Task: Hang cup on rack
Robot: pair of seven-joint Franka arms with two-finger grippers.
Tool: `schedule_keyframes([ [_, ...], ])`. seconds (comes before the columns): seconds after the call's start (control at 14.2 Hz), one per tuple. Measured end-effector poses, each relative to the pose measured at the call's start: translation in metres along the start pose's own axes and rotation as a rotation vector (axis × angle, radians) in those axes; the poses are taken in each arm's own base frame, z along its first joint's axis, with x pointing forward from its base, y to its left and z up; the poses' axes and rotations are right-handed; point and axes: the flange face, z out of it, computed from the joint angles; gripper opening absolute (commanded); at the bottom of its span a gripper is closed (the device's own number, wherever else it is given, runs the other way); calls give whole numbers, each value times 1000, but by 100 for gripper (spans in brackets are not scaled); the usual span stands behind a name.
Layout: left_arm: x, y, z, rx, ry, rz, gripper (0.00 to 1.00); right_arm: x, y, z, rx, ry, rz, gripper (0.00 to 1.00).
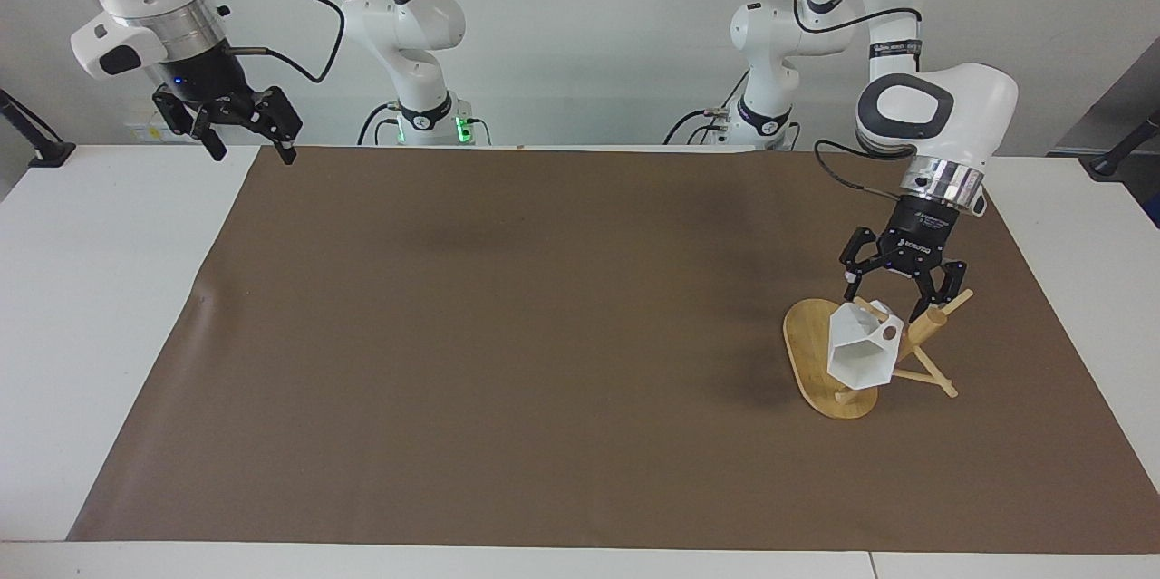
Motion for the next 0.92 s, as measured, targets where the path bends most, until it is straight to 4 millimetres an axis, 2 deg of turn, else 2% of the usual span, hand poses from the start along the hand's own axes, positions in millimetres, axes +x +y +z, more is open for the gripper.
schedule_keyframes([
  [0.49,-43,-6,-35,46,253,461,100,0,0,0,0,-2,0,100],
  [0.92,-46,-8,-44,203,320,1080,100,0,0,0,0,-2,0,100],
])
